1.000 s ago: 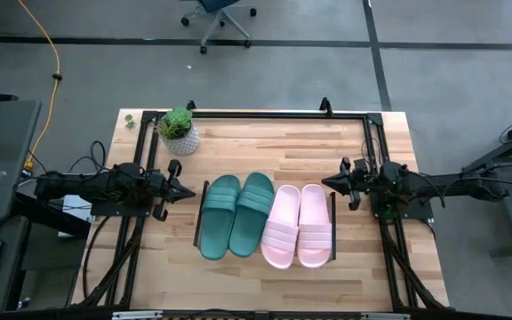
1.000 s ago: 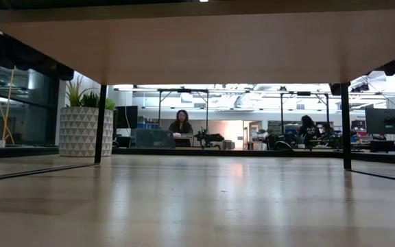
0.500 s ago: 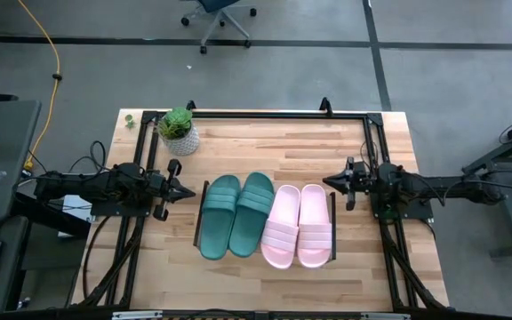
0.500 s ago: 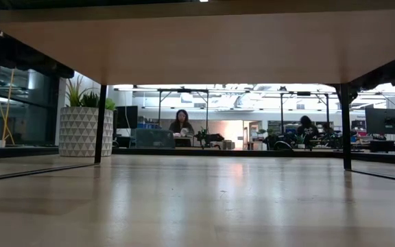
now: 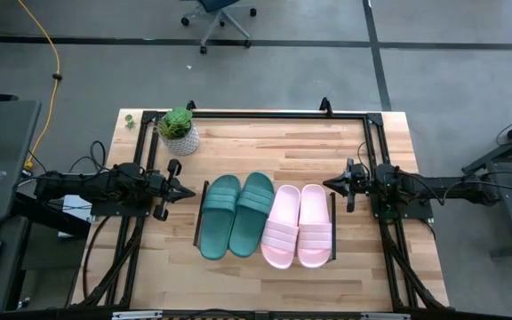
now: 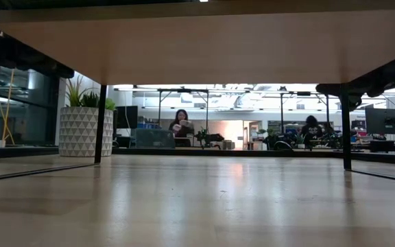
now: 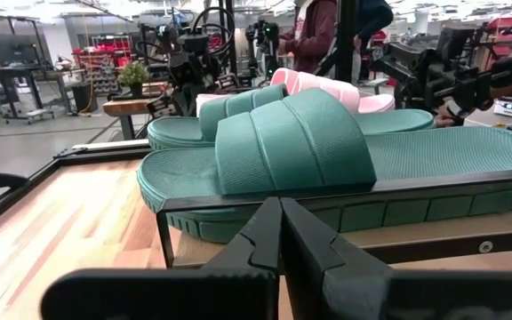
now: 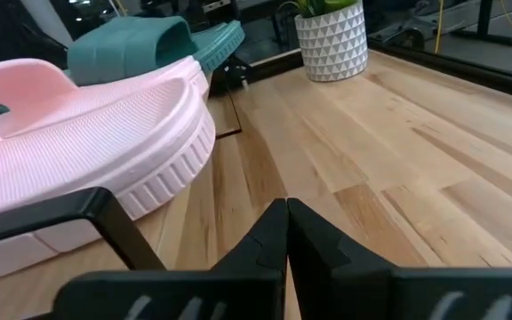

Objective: Pick and place slides into the shelf
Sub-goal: Return to Home Position

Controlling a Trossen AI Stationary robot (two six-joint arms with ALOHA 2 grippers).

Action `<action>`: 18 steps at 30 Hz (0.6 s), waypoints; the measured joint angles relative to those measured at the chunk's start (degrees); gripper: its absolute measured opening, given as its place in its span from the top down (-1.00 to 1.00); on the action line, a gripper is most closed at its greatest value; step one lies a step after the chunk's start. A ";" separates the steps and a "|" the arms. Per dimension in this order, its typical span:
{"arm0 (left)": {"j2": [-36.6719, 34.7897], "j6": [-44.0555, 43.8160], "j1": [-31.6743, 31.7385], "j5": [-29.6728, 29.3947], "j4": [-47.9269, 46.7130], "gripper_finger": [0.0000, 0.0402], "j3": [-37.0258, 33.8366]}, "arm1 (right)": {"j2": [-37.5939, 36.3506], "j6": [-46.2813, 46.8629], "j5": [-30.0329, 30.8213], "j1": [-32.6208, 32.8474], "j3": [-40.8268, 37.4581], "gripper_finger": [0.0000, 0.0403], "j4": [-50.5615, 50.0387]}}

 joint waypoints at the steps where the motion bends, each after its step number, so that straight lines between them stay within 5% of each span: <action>1: 0.00 0.00 0.00 0.00 0.02 1.00 0.00 | 0.00 0.24 0.02 0.00 0.02 1.00 -0.02; 18: 0.00 -0.02 0.00 0.00 0.01 1.00 0.00 | 0.02 0.59 0.06 0.00 0.07 1.00 -0.21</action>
